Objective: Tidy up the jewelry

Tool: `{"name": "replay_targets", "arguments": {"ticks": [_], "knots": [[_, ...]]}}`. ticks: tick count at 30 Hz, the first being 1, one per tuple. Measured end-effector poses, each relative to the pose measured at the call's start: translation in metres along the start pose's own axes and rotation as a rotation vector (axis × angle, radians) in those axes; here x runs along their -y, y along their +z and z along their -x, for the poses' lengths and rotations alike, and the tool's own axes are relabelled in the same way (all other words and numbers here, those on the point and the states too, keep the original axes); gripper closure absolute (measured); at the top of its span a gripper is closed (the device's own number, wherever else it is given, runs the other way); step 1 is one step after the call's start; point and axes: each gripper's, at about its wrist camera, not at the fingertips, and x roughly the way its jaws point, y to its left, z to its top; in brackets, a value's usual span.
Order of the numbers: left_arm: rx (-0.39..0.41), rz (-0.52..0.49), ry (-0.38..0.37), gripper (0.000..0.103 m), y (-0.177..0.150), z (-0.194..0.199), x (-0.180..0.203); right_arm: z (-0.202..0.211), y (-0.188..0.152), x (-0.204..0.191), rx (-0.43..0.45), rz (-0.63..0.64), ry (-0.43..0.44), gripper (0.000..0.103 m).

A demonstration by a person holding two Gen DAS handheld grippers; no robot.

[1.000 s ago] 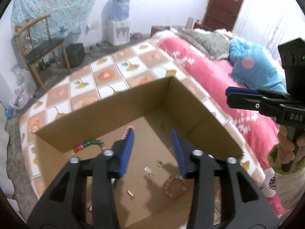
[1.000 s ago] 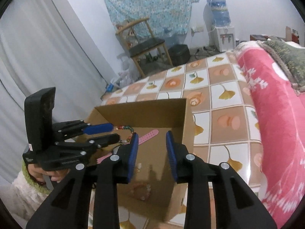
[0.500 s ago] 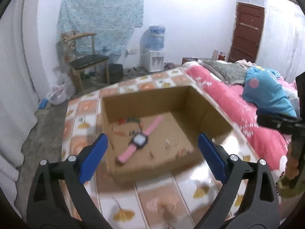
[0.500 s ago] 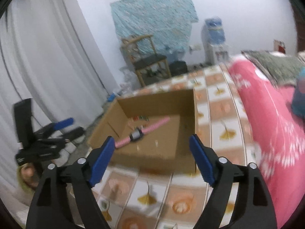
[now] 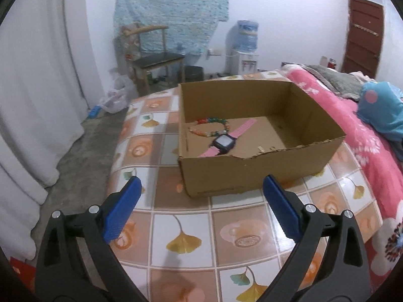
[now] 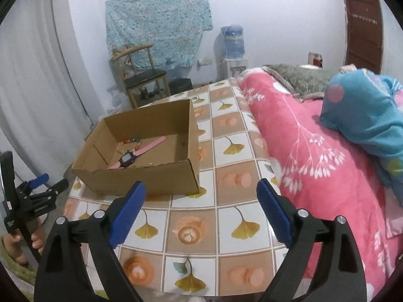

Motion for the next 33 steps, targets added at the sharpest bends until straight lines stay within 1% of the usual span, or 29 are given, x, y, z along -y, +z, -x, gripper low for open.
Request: {"name": "replay_targets", "arguments": {"ticks": [4, 5, 7, 10, 14, 18, 21, 24, 30, 33], "knots": [[0.037, -0.007, 0.077, 0.009, 0.001, 0.010, 0.002, -0.011, 0.002, -0.021, 0.004, 0.027, -0.004, 0.009], [0.039, -0.013, 0.103, 0.009, 0.002, 0.011, 0.003, -0.015, 0.003, -0.026, 0.005, 0.029, 0.002, 0.009], [0.026, -0.020, 0.130, 0.009, 0.006, 0.013, 0.002, -0.017, 0.006, -0.034, 0.009, 0.045, 0.003, 0.008], [-0.013, -0.021, 0.103, 0.009, 0.013, 0.013, -0.002, -0.012, 0.014, -0.042, 0.040, 0.068, -0.021, 0.008], [-0.004, 0.009, 0.083, 0.009, 0.024, 0.017, -0.004, -0.001, 0.029, -0.038, 0.068, 0.050, -0.040, 0.007], [-0.004, 0.060, 0.063, 0.009, 0.033, 0.019, -0.005, 0.002, 0.033, -0.030, 0.075, 0.007, -0.061, 0.007], [0.006, 0.078, 0.065, 0.009, 0.035, 0.020, -0.005, -0.003, 0.031, -0.022, 0.048, -0.043, -0.063, 0.007], [-0.016, 0.080, 0.073, 0.009, 0.034, 0.014, -0.002, -0.013, 0.027, -0.019, 0.005, -0.079, -0.065, 0.007], [-0.082, 0.100, 0.090, 0.009, 0.026, -0.001, 0.000, -0.040, 0.022, -0.032, -0.088, -0.042, -0.090, 0.007], [-0.112, 0.098, 0.098, 0.009, 0.022, -0.008, 0.004, -0.048, 0.022, -0.041, -0.108, -0.024, -0.072, 0.007]]}}
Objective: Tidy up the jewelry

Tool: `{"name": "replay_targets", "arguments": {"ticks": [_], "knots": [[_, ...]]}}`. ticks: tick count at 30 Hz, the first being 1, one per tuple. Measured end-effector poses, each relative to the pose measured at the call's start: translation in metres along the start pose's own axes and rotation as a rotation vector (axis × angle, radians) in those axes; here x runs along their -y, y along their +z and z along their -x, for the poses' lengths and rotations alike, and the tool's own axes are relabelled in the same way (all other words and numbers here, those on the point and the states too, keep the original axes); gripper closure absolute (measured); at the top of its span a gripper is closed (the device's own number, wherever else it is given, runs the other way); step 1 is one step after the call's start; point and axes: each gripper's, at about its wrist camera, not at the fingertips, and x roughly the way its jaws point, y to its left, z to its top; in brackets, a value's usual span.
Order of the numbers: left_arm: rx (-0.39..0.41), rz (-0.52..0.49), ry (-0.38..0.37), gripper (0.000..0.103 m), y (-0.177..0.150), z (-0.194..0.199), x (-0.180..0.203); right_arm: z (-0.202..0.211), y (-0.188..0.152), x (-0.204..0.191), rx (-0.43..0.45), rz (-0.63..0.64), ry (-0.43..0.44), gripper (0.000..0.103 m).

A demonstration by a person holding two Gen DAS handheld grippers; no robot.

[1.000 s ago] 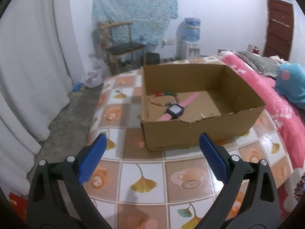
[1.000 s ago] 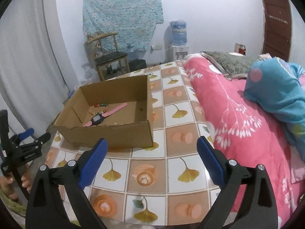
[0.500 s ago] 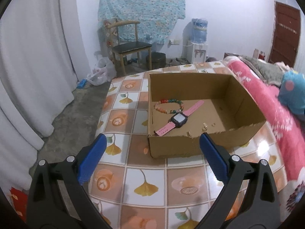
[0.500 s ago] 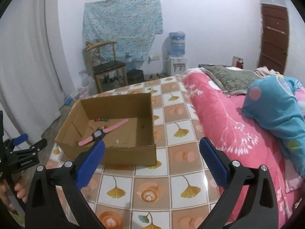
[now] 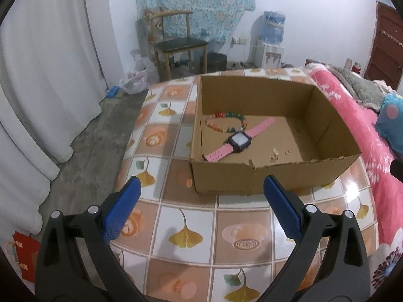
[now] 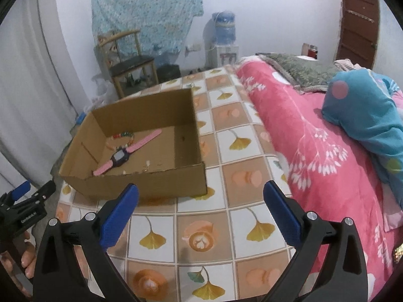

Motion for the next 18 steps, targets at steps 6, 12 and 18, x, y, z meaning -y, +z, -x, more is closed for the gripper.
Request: {"name": "replay_targets", "arguments": {"ticks": [6, 12, 18], "knots": [[-0.058, 0.005, -0.009, 0.009, -0.009, -0.010, 0.008, -0.014, -0.005, -0.022, -0.041, 0.037, 0.039, 0.007], [-0.085, -0.015, 0.008, 0.009, -0.012, -0.015, 0.015, -0.024, -0.010, -0.034, -0.072, 0.038, 0.055, 0.007], [-0.084, -0.027, -0.006, 0.009, -0.011, -0.014, 0.018, -0.029, -0.008, -0.041, -0.077, 0.056, 0.052, 0.007]]}}
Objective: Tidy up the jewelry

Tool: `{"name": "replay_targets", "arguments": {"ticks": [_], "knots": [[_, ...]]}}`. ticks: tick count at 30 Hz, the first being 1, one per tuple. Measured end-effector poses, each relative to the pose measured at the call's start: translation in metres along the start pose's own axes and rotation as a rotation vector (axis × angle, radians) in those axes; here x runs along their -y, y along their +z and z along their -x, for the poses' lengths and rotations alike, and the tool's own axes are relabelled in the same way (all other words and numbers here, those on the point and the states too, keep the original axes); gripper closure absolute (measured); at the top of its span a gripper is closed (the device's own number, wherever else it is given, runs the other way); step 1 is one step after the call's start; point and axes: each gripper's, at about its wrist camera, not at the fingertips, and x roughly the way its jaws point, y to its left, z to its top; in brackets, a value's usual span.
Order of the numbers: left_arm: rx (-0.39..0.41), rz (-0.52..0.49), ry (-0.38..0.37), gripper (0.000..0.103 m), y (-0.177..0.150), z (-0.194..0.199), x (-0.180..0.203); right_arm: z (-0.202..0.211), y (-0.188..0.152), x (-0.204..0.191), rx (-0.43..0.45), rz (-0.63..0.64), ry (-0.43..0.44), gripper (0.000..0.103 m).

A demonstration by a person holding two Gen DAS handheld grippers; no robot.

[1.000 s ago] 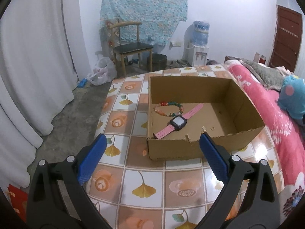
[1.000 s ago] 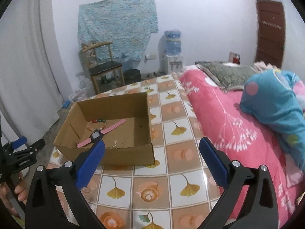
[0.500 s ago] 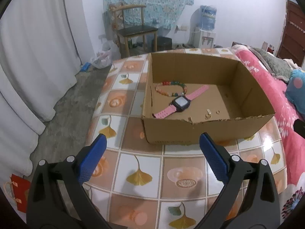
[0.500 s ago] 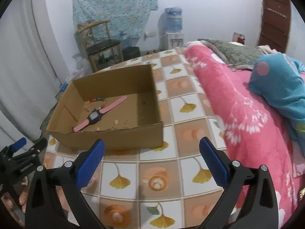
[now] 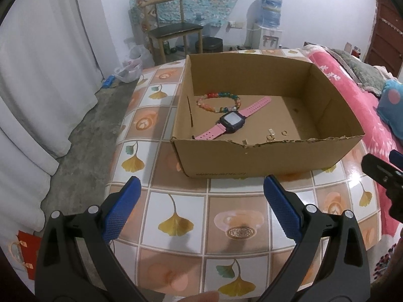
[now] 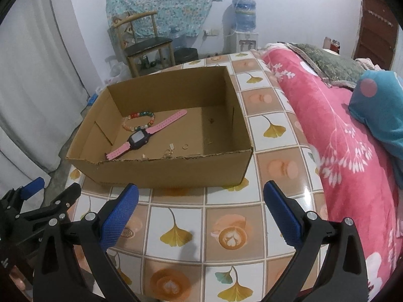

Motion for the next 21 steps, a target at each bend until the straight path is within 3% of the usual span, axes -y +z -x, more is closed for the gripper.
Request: {"name": "replay_targets", "arguments": {"ticks": [21], "knots": [[-0.011, 0.000, 0.012, 0.009, 0.003, -0.005, 0.000, -0.013, -0.007, -0.015, -0.044, 0.036, 0.009, 0.007]]}}
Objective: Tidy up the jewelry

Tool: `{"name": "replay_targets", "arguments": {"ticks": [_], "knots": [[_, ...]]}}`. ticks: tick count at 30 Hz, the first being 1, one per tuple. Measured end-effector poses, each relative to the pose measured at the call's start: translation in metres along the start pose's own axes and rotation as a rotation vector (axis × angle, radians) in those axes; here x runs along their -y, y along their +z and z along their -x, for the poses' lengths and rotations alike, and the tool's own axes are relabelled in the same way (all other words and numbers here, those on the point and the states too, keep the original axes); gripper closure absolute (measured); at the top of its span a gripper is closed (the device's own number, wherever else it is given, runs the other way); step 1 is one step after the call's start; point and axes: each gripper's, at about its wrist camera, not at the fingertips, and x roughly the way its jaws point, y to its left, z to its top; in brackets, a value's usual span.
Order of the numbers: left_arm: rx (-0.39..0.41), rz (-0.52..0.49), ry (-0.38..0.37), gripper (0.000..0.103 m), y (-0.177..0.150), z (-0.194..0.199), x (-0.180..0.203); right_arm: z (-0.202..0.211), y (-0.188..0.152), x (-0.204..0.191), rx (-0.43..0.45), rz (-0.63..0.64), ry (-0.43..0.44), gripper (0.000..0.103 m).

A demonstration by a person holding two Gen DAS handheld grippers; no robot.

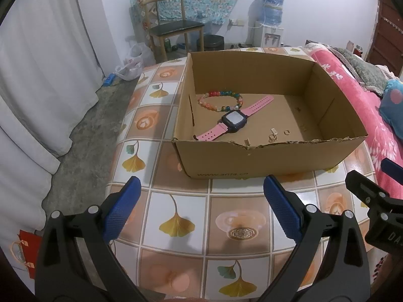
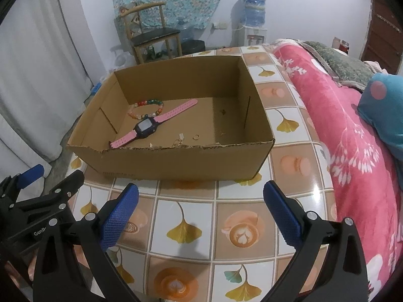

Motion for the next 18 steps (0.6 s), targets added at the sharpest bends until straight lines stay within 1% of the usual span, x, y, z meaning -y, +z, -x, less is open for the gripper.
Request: {"name": "replay_targets", "arguments": {"ticks": [18], "knots": [[-0.004, -0.001, -0.002, 0.009, 0.0000, -0.0020, 0.0013, -0.0014, -0.0001, 0.0003, -0.003, -0.004, 0.004, 0.007]]}}
